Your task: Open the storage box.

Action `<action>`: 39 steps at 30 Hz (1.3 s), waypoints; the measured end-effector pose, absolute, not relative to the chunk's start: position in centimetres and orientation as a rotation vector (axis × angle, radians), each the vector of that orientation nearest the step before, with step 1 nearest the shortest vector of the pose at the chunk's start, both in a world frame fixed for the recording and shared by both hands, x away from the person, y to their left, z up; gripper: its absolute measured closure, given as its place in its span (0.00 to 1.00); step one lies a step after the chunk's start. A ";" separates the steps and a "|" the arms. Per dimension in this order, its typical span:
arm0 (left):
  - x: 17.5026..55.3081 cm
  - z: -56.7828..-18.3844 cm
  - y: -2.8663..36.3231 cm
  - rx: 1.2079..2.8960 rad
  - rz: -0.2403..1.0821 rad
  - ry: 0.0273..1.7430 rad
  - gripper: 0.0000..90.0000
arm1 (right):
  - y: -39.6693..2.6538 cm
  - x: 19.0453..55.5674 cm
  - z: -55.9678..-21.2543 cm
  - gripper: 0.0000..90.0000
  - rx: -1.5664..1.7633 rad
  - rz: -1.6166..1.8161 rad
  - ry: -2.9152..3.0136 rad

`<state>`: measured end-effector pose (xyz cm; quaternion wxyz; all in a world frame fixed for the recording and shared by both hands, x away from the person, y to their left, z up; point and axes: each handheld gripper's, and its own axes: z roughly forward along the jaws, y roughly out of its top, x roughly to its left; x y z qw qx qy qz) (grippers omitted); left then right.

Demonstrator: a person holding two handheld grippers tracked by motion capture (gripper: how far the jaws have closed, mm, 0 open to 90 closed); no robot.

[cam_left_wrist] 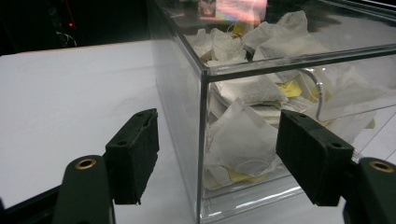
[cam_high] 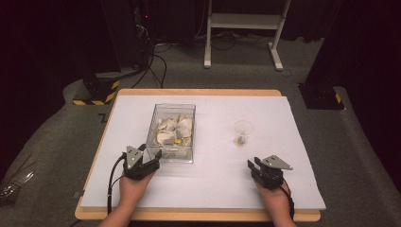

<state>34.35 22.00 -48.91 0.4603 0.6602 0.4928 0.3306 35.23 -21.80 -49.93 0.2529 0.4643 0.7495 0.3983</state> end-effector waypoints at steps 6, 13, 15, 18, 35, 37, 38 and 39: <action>34.7 -49.0 21.8 1.622 0.809 1.225 0.33 | -21.7 35.3 -50.0 0.73 1.264 1.075 2.044; 35.4 -49.2 21.7 1.629 0.814 1.239 0.33 | -21.7 35.3 -50.0 0.73 1.262 1.076 2.045; 35.6 -49.2 21.5 1.635 0.812 1.232 0.31 | -21.7 35.3 -50.0 0.73 1.262 1.077 2.045; 35.6 -49.3 21.3 1.640 0.807 1.231 0.31 | -21.7 35.3 -50.0 0.73 1.263 1.076 2.046; 35.3 -49.1 21.4 1.644 0.766 1.225 0.34 | -21.7 35.3 -50.0 0.73 1.253 1.075 2.047; 35.2 -49.0 21.5 1.655 0.761 1.216 0.34 | -21.7 35.3 -50.0 0.73 1.256 1.075 2.044; 35.1 -49.0 21.5 1.661 0.757 1.211 0.33 | -21.7 35.3 -50.0 0.73 1.256 1.075 2.045; 35.1 -49.0 21.5 1.666 0.753 1.209 0.33 | -21.7 35.3 -50.0 0.73 1.262 1.073 2.045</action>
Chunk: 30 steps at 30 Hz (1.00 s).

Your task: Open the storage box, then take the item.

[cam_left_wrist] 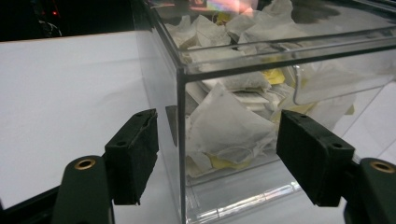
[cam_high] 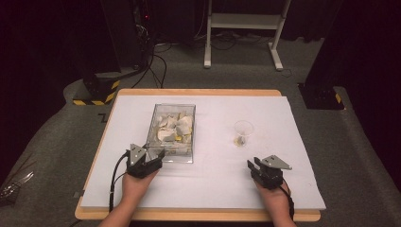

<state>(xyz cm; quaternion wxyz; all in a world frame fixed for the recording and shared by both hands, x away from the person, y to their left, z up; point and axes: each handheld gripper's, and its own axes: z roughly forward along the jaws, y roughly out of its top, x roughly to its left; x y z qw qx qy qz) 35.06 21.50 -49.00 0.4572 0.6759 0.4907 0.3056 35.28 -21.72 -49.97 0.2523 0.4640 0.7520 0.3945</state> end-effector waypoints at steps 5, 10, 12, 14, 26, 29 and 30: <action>35.0 -49.0 21.6 1.682 0.745 1.203 0.33 | -21.6 35.3 -50.0 0.73 1.261 1.058 2.047; 34.8 -49.0 21.8 1.682 0.740 1.207 0.32 | -21.6 35.2 -50.0 0.73 1.246 1.057 2.044; 34.7 -49.0 21.9 1.680 0.737 1.208 0.33 | -21.5 35.1 -50.0 0.73 1.238 1.054 2.044; 34.5 -49.0 22.0 1.684 0.733 1.211 0.33 | -21.5 35.1 -50.0 0.73 1.230 1.053 2.048; 33.1 -49.3 23.2 1.774 0.673 1.186 0.33 | -21.6 35.3 -50.0 0.73 1.255 1.062 2.057; 32.6 -49.4 23.6 1.825 0.664 1.172 0.32 | -21.9 35.3 -49.8 0.72 1.259 1.074 2.053; 32.5 -49.5 23.7 1.833 0.657 1.174 0.32 | -22.1 35.2 -49.7 0.71 1.260 1.076 2.049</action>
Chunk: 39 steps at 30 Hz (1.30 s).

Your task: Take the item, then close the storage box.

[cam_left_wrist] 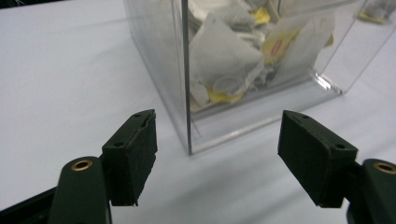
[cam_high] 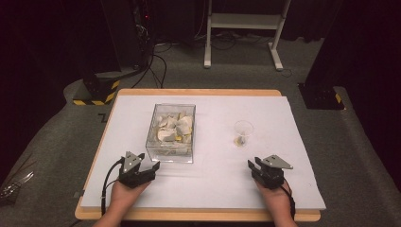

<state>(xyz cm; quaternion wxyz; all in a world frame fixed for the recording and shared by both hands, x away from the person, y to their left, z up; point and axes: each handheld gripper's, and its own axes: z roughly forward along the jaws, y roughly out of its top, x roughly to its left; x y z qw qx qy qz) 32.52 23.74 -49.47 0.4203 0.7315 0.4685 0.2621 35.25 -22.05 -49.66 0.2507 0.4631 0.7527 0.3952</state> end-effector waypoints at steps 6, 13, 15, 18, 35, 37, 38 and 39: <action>32.0 -49.9 25.2 1.888 0.670 1.198 0.33 | -24.0 35.4 -49.1 0.67 1.280 1.048 2.013; 31.9 -50.6 26.7 1.958 0.670 1.289 0.33 | -27.0 35.9 -49.1 0.62 1.359 0.915 1.966; 32.1 -50.7 27.3 1.962 0.650 1.319 0.33 | -27.6 36.1 -49.2 0.61 1.377 0.868 1.966; 32.2 -50.7 27.9 1.988 0.675 1.310 0.32 | -28.6 36.3 -49.2 0.58 1.406 0.803 1.967; 32.4 -50.9 28.4 1.978 0.609 1.308 0.30 | -30.5 36.4 -50.0 0.43 1.490 0.834 1.995; 32.4 -50.9 28.4 1.978 0.607 1.308 0.30 | -30.5 36.4 -50.0 0.43 1.487 0.834 1.994; 32.4 -50.9 28.4 1.977 0.606 1.308 0.30 | -30.5 36.4 -50.0 0.43 1.491 0.831 1.993; 32.4 -50.9 28.4 1.977 0.605 1.308 0.30 | -30.5 36.4 -50.0 0.43 1.488 0.831 1.993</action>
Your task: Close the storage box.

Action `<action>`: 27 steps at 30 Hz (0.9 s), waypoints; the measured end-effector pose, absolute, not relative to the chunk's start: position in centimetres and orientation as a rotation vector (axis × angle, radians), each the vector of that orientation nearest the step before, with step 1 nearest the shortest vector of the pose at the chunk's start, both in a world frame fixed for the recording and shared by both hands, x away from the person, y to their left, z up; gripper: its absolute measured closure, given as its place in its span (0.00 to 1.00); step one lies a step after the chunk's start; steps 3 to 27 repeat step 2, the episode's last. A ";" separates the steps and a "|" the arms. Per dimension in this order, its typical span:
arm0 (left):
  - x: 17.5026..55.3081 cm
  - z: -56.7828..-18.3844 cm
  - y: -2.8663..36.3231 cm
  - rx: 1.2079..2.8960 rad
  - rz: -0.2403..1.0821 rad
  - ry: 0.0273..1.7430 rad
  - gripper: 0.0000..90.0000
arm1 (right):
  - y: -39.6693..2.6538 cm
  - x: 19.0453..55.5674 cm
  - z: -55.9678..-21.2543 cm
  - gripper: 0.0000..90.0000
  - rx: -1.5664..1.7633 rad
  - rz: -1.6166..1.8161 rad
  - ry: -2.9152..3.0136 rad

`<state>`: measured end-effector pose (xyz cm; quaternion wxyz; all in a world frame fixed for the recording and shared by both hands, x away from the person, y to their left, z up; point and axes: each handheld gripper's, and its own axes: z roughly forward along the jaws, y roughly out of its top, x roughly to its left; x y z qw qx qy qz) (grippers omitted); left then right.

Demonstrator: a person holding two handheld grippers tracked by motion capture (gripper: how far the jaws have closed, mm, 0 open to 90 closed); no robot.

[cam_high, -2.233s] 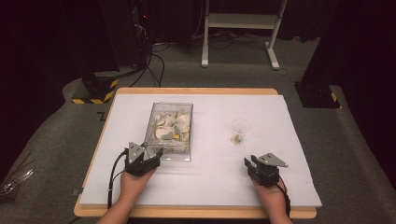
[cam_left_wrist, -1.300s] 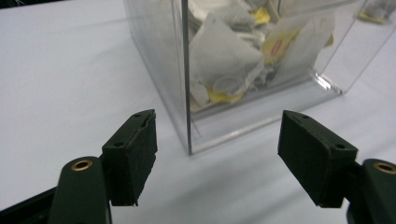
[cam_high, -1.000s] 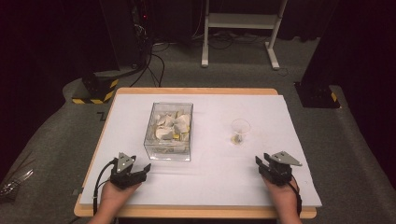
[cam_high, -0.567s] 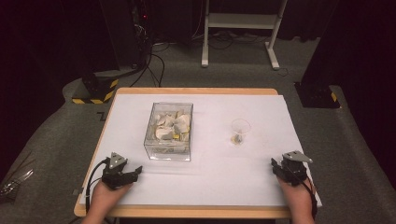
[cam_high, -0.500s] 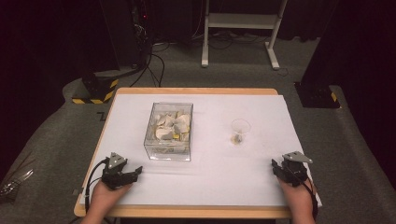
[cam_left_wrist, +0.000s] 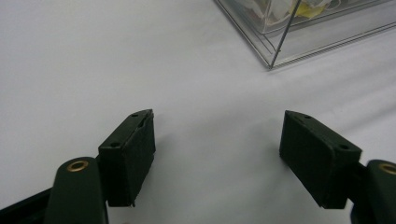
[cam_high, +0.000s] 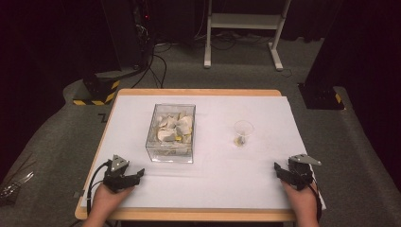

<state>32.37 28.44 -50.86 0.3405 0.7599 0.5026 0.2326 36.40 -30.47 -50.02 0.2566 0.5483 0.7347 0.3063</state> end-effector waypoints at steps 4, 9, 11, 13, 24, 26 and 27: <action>32.3 -50.9 28.4 1.976 0.606 1.309 0.30 | -30.4 36.4 -50.0 0.43 1.485 0.829 1.992; 32.3 -50.9 28.4 1.976 0.606 1.309 0.30 | -30.4 36.4 -50.0 0.43 1.485 0.829 1.992; 32.3 -50.9 28.4 1.976 0.606 1.309 0.30 | -30.4 36.4 -50.0 0.43 1.485 0.829 1.992; 32.3 -50.9 28.4 1.976 0.606 1.309 0.30 | -30.4 36.4 -50.0 0.43 1.485 0.829 1.992; 32.3 -50.9 28.4 1.976 0.606 1.309 0.30 | -30.4 36.4 -50.0 0.43 1.485 0.829 1.992; 32.3 -50.9 28.4 1.976 0.606 1.309 0.30 | -30.4 36.4 -50.0 0.43 1.485 0.829 1.992; 32.3 -50.9 28.4 1.976 0.606 1.309 0.30 | -30.4 36.4 -50.0 0.43 1.485 0.829 1.992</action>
